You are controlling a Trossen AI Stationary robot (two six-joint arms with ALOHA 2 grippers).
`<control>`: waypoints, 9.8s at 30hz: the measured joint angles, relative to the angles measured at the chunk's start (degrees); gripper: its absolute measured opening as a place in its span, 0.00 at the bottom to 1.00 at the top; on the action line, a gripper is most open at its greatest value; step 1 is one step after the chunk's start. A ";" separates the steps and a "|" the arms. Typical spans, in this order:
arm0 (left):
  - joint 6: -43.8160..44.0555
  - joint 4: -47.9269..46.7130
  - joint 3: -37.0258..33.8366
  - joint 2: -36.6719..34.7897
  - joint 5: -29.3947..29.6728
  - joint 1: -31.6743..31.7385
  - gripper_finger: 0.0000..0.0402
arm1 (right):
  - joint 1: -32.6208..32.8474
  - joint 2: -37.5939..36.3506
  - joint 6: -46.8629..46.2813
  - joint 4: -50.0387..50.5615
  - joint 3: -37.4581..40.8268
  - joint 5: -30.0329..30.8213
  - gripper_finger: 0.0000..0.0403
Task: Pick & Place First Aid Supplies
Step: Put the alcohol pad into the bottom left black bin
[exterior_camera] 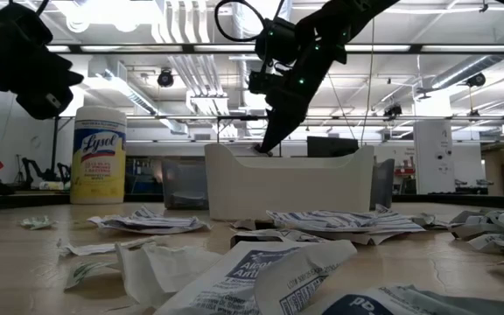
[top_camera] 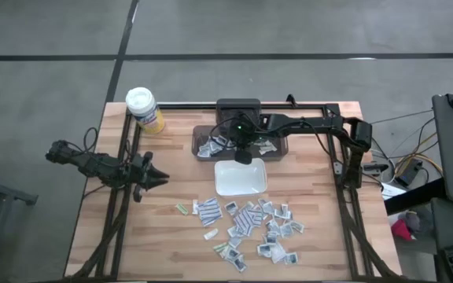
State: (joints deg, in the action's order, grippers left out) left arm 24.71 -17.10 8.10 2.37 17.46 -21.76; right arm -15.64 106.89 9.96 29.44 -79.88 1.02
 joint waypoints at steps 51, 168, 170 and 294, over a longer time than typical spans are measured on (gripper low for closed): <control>-0.07 -0.08 -0.04 0.04 0.64 0.00 0.23 | 0.11 4.52 2.53 -2.10 0.51 -4.76 0.05; 1.03 -0.07 -0.04 0.37 0.45 0.00 0.23 | 62.99 -3.99 -127.32 -8.16 21.27 -9.70 0.24; 1.03 -0.11 -0.04 0.37 0.47 0.00 0.23 | 62.99 -4.02 -127.48 -6.91 21.28 -9.75 0.23; 1.06 18.21 -0.90 0.37 0.67 0.00 0.23 | 62.50 -2.56 -121.77 19.86 3.89 18.67 0.02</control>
State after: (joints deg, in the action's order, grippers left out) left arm 25.77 1.11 7.20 2.74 18.13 -21.76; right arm 46.86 104.33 -111.81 49.30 -75.99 19.69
